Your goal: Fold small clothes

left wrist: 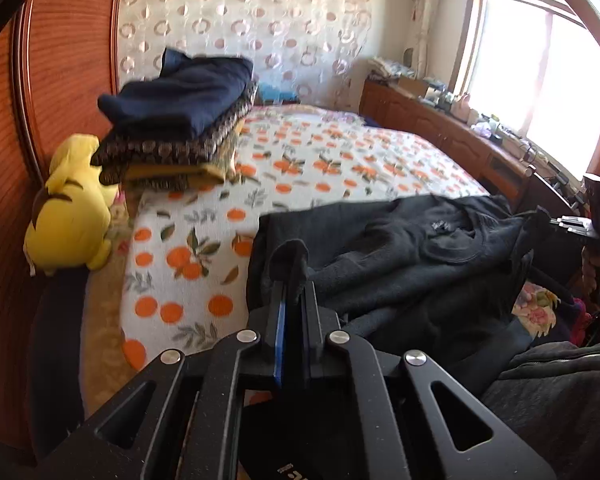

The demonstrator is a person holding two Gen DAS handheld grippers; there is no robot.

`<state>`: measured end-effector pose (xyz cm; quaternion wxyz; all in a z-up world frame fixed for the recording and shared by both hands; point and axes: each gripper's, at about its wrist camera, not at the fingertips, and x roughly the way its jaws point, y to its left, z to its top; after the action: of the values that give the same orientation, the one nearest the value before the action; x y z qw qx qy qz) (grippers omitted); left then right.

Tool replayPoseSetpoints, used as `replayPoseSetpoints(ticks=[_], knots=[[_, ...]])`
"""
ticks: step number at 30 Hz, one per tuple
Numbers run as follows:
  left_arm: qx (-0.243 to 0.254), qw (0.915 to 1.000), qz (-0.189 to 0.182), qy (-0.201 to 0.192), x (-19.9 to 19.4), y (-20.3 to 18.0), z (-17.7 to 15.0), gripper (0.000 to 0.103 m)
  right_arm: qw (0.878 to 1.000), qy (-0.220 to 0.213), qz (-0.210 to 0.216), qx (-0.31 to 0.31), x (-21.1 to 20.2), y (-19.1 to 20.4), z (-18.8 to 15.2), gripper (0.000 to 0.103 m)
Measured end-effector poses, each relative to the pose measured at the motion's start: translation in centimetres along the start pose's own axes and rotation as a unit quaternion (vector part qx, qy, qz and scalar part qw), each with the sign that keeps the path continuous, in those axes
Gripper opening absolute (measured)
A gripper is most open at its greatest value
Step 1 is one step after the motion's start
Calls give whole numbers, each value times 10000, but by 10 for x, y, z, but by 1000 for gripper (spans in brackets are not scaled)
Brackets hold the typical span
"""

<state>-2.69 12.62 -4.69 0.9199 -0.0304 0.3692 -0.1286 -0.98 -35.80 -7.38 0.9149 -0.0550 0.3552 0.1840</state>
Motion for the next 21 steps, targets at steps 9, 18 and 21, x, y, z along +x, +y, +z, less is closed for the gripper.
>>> replayPoseSetpoints(ticks=[9, 18, 21], knots=[[85, 9998, 149, 110, 2, -2, -1, 8, 9990, 396, -92, 200, 21, -3, -6, 6], [45, 9981, 551, -289, -8, 9, 22, 67, 9992, 365, -62, 122, 15, -5, 1, 9], [-109, 9991, 341, -230, 7, 17, 28, 77, 9993, 355, -102, 83, 8, -4, 1, 11]])
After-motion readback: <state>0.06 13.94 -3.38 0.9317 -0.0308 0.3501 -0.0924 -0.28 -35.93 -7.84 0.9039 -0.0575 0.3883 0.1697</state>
